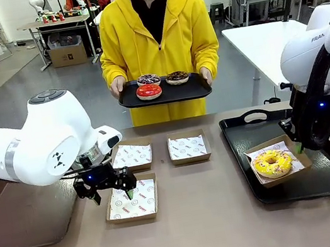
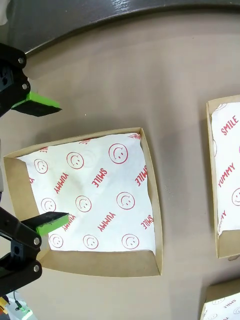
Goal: Individually package the donuts and arrange them on the tray.
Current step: Place the picked Paper togo box on the Handle tray while simultaneously picking up another Paper togo box from the table with the other hand.
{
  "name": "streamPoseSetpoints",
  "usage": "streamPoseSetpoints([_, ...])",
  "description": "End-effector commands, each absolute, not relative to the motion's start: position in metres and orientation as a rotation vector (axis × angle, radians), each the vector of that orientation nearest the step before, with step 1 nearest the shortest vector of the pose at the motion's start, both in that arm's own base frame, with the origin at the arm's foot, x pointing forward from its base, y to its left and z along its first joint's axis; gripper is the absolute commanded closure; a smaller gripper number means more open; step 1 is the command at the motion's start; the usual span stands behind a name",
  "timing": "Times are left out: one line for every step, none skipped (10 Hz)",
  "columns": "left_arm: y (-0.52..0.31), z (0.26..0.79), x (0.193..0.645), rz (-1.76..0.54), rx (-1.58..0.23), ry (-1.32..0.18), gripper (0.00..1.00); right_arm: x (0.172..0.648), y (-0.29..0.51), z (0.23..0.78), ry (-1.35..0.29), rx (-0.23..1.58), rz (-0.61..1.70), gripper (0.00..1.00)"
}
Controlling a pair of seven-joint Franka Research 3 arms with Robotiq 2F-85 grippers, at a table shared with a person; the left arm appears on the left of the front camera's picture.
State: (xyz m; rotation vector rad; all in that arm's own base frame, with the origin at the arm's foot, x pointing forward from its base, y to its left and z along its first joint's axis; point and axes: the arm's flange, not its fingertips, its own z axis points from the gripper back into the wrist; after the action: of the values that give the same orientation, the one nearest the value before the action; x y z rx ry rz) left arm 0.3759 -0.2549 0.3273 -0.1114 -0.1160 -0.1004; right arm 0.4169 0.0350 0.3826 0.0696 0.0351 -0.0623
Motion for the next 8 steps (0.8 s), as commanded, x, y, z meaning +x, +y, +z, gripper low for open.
streamPoseSetpoints([-0.2534,0.3240,0.3753,-0.115,-0.104,-0.095,0.00,0.4160,0.0354,0.3764,0.016,0.097,-0.078,0.99])
streamPoseSetpoints([-0.2532,0.3215,0.3767,-0.112,-0.099,-0.078,0.00,0.4157,0.0354,0.3752,0.016,0.099,-0.083,0.99])
streamPoseSetpoints([-0.2524,0.3195,0.3785,-0.105,-0.098,-0.072,0.00,0.4158,0.0357,0.3735,0.020,0.101,-0.085,0.99])
streamPoseSetpoints([-0.2523,0.3188,0.3803,-0.091,-0.092,-0.073,0.00,0.4158,0.0356,0.3731,0.017,0.104,-0.085,0.99])
streamPoseSetpoints([-0.2517,0.3188,0.3819,-0.070,-0.088,-0.080,0.00,0.4160,0.0356,0.3722,0.013,0.107,-0.082,0.99])
streamPoseSetpoints([-0.2516,0.3188,0.3830,-0.047,-0.077,-0.093,0.00,0.4159,0.0351,0.3713,0.013,0.110,-0.068,0.99])
streamPoseSetpoints([-0.2518,0.3188,0.3835,-0.039,-0.064,-0.101,0.00,0.4160,0.0353,0.3705,0.018,0.116,-0.055,0.88])
streamPoseSetpoints([-0.2514,0.3190,0.3841,-0.031,-0.057,-0.112,0.00,0.4157,0.0355,0.3702,0.021,0.117,-0.045,0.39])
